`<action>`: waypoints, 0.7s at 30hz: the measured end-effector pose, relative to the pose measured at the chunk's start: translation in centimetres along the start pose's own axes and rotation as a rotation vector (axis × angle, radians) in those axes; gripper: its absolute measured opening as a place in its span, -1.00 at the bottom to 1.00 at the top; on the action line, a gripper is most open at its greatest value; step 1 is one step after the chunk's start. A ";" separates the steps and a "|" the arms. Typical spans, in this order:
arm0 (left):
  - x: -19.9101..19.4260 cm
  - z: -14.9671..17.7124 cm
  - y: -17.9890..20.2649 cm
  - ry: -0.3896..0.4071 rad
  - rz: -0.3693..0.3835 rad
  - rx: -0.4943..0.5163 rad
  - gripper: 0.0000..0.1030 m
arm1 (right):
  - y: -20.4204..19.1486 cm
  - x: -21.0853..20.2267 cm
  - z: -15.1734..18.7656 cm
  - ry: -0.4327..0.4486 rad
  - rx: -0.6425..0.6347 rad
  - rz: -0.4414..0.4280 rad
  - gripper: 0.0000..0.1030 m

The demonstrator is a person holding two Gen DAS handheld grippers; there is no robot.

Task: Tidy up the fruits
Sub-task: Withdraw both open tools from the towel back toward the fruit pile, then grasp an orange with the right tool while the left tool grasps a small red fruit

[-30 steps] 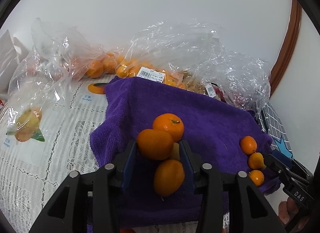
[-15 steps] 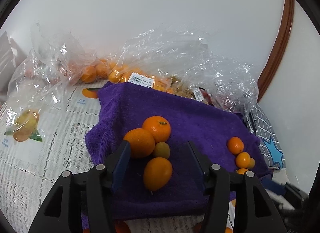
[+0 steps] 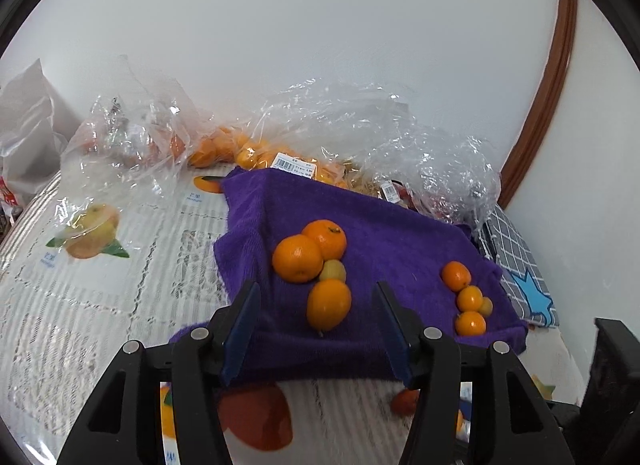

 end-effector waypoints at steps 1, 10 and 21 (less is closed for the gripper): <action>-0.1 0.2 0.1 -0.002 -0.001 0.006 0.08 | -0.1 0.3 0.1 -0.012 -0.011 0.009 -0.41; -0.7 1.7 1.9 -0.030 0.022 0.079 0.08 | 2.4 -2.3 1.5 0.051 0.000 0.118 -0.41; -0.6 5.3 6.3 -0.155 0.125 0.213 0.08 | 10.7 -5.6 4.3 0.114 0.225 0.262 -0.41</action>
Point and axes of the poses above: each gripper's, at about its wrist camera, not at the fingertips, and x roughly the way its jaws point, y to its right, z to its underside, the point moved 3 cm from there along x, roughly the way its jaws point, and after that the axes turned 2 degrees about z, right-handed, at the moved point
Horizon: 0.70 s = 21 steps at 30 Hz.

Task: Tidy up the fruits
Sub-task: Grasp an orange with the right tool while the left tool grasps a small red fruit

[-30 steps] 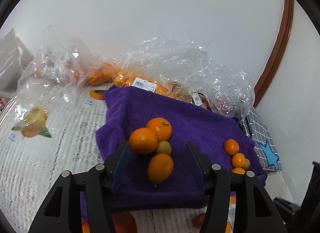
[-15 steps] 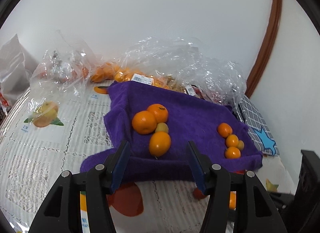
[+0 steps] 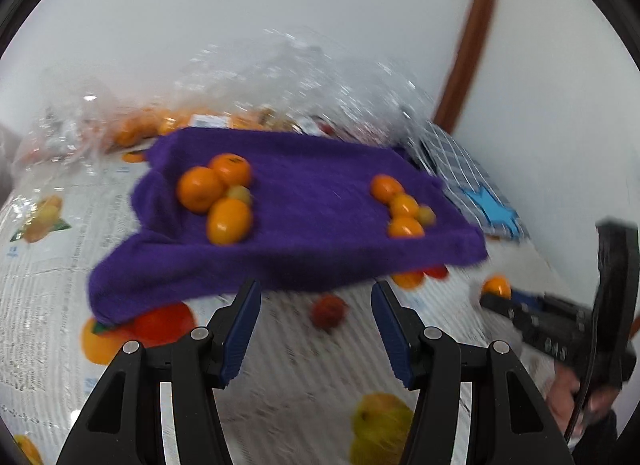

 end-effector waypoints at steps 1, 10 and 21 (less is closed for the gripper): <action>0.2 0.2 0.3 -0.014 0.009 0.003 0.08 | 0.2 0.0 -0.1 0.004 0.015 0.005 -0.41; 2.1 1.2 -0.8 -0.132 -0.043 -0.076 -0.35 | 0.1 0.4 0.3 -0.027 0.012 0.003 -0.41; 2.2 1.6 -1.7 -0.136 -0.037 -0.129 -0.40 | -0.3 0.8 0.4 -0.050 -0.014 0.002 -0.41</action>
Point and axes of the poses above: each gripper's, at about its wrist camera, not at the fingertips, and x roughly the way its jaws point, y to its right, z to its underside, the point moved 3 cm from there along x, roughly the way its jaws point, and after that the axes turned 2 degrees about z, right-handed, at the moved point
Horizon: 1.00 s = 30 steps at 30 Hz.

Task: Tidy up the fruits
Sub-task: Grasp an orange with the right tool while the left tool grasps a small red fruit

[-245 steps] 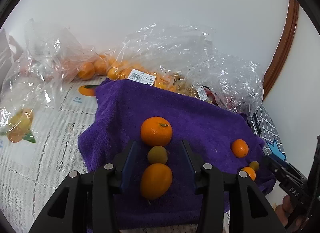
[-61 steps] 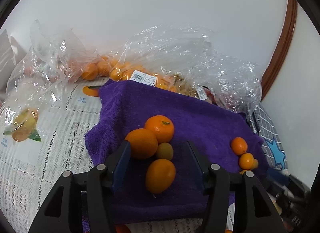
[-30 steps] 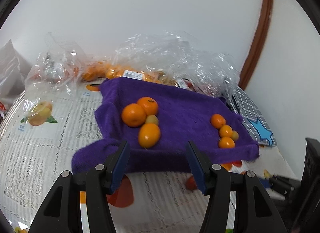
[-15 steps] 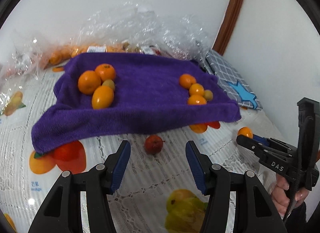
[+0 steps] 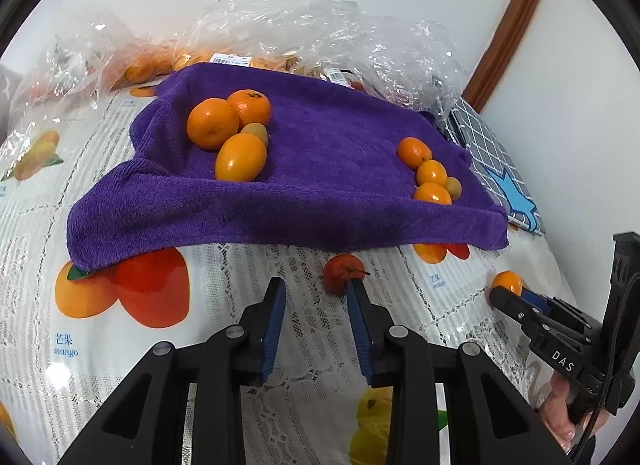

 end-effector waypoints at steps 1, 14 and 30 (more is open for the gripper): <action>0.1 0.0 0.2 -0.004 0.002 0.012 -0.40 | 0.0 0.0 0.0 -0.002 -0.003 -0.009 -0.41; 1.8 -1.3 2.0 -0.005 -0.032 0.024 -0.43 | 0.3 -0.1 -0.1 0.008 0.007 -0.049 -0.41; -0.5 -1.5 2.3 0.132 0.088 0.009 -0.56 | 0.2 -0.4 -0.1 0.031 0.018 -0.069 -0.41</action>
Point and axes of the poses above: each gripper's, at about its wrist camera, not at the fingertips, and x roughly the way its jaws point, y to its right, z to its underside, the point moved 3 cm from there along x, roughly the way its jaws point, and after that the axes turned 2 degrees about z, right-handed, at the moved point
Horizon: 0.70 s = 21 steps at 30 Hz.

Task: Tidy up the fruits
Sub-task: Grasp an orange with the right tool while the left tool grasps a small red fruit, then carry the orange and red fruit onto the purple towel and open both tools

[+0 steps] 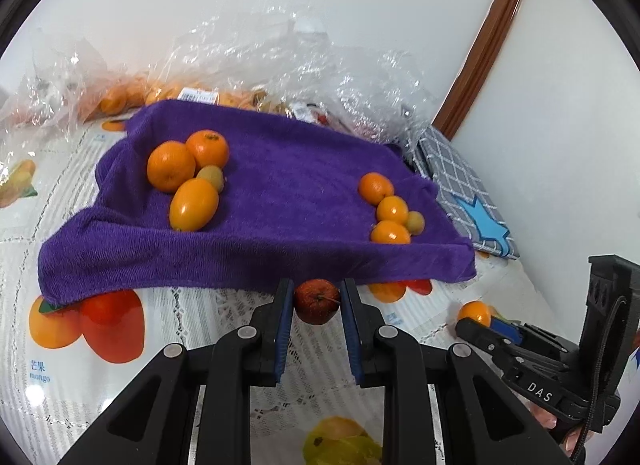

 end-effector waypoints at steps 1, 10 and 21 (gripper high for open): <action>-0.2 -0.1 0.0 0.011 0.004 -0.001 -0.56 | 0.0 0.0 0.0 0.002 0.000 -0.005 -0.41; -0.9 -0.6 -0.2 0.066 -0.025 -0.001 -0.56 | 0.1 -0.6 0.0 0.035 0.015 -0.063 -0.41; -1.5 -0.8 -0.2 0.098 -0.027 0.009 -0.56 | 0.7 -1.2 0.0 0.055 0.058 -0.096 -0.41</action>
Point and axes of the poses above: each gripper's, at about its wrist camera, not at the fingertips, and x roughly the way its jaws point, y to its right, z to its underside, the point moved 3 cm from there along x, roughly the way its jaws point, and after that the axes turned 2 degrees about z, right-handed, at the moved point
